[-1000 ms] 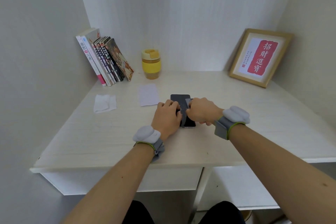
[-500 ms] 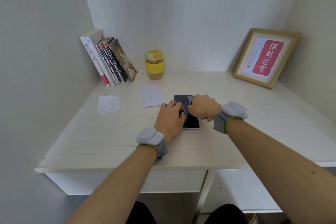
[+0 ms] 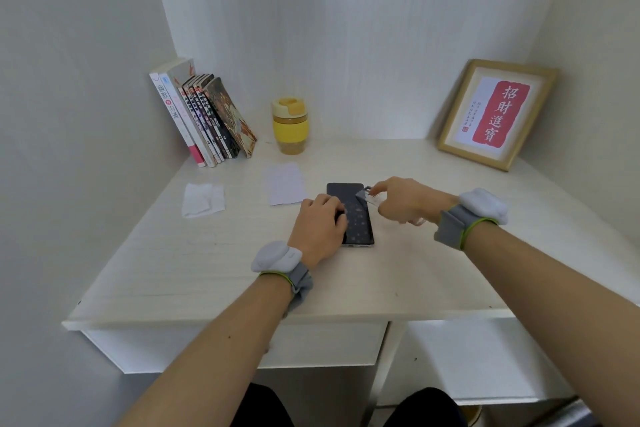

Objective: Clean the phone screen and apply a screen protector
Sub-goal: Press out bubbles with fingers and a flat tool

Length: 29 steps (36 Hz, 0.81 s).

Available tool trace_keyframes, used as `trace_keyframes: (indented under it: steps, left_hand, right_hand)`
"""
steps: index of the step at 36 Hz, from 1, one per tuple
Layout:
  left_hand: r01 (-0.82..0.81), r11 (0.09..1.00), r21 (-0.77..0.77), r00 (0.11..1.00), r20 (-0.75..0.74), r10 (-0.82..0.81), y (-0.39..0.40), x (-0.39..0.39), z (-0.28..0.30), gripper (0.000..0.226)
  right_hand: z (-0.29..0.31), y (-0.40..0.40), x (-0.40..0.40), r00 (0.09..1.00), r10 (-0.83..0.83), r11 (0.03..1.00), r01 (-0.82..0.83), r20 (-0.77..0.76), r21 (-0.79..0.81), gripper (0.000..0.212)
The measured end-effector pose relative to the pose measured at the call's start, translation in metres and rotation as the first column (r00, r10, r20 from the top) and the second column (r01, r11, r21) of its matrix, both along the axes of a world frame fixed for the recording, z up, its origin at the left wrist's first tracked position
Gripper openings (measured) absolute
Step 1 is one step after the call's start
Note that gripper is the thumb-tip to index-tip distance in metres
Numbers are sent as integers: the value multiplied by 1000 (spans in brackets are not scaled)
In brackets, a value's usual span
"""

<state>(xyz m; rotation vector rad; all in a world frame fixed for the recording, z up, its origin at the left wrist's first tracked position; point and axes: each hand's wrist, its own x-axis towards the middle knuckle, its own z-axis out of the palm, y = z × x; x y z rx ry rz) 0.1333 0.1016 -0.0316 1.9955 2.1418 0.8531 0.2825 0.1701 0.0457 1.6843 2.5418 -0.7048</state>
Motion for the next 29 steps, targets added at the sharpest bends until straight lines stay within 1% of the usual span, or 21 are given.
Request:
trace_keyframes:
  steps: [4, 9, 13, 18, 20, 23, 29]
  left_hand:
    - [-2, 1000, -28, 999, 42, 3, -3, -2, 2, 27]
    - [-42, 997, -64, 996, 75, 47, -6, -3, 4, 41]
    - [-104, 991, -83, 993, 39, 107, -9, -1, 4, 46]
    - [-218, 969, -112, 973, -100, 208, -13, -2, 5, 53]
    - [-262, 956, -129, 961, -130, 246, -14, -3, 3, 58]
    - [-284, 946, -158, 956, -118, 268, -14, -2, 2, 61]
    - [-269, 940, -210, 963, -67, 261, -16, 0, 6, 54]
  right_hand:
    - [6, -3, 3, 999, 32, 998, -34, 29, 50, 50]
    - [7, -12, -1, 991, 106, 993, -110, 78, 45, 48]
    - [8, -21, -6, 980, 157, 986, -163, 125, 38, 46]
    - [15, -28, -3, 963, 188, 981, -194, 191, 15, 45]
    - [16, -31, -2, 962, 190, 981, -192, 195, -10, 44]
    - [17, -37, 1, 967, 189, 982, -185, 169, -39, 39]
    - [14, -43, -3, 965, 207, 978, -205, 159, -31, 36]
